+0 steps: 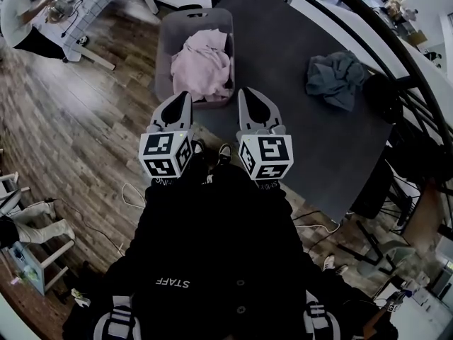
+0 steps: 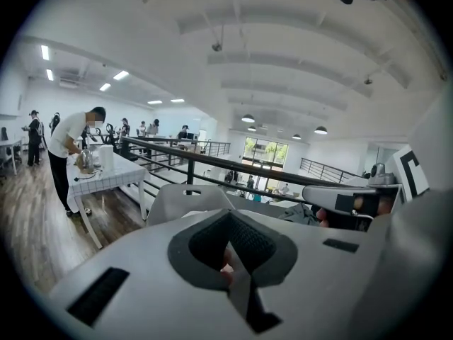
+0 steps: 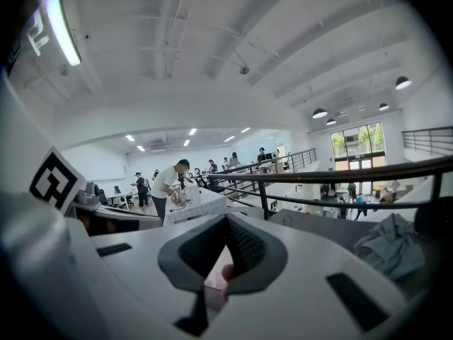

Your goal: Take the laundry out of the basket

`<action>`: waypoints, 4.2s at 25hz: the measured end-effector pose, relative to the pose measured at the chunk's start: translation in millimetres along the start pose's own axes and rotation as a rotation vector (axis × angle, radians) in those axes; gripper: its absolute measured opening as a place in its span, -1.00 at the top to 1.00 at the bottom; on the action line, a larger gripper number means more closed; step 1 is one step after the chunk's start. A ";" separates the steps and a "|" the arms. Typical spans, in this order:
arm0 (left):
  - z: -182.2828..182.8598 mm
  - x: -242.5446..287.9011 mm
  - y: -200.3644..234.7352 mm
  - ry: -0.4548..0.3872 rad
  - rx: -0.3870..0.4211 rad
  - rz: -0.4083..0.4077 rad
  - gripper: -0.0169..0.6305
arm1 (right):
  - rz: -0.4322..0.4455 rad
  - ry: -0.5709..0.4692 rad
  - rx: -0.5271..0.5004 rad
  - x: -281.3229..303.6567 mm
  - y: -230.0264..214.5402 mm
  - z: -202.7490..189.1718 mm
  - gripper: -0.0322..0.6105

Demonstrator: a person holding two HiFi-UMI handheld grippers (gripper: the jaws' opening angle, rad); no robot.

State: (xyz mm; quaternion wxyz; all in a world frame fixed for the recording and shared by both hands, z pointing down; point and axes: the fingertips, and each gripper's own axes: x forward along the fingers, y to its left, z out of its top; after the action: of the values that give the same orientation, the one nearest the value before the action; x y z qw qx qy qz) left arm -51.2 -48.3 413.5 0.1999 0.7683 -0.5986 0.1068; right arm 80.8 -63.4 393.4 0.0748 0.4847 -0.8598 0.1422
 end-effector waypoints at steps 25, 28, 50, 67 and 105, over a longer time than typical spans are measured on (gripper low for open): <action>-26.6 124.9 63.4 0.289 -0.067 -0.027 0.95 | -0.090 0.183 0.065 102.7 -30.8 -35.4 0.86; -34.8 143.5 67.1 0.327 -0.082 -0.035 0.95 | -0.100 0.208 0.070 116.9 -40.9 -41.1 0.86; -116.4 251.8 112.0 0.577 -0.158 -0.022 -0.24 | -0.140 0.283 0.122 183.9 -104.8 -63.3 0.86; -199.8 288.2 144.2 0.746 -0.221 0.052 -0.85 | -0.173 0.355 0.154 192.5 -126.2 -97.6 0.86; -186.0 302.9 130.7 0.708 -0.047 0.188 0.41 | -0.251 0.321 0.170 143.0 -134.0 -98.6 0.86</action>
State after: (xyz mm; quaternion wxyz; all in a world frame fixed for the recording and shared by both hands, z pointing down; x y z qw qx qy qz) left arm -84.2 -259.6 726.1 0.4017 0.6205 -0.5626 0.3702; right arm 120.2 -213.8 548.1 0.1866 0.5638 -0.7545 0.2792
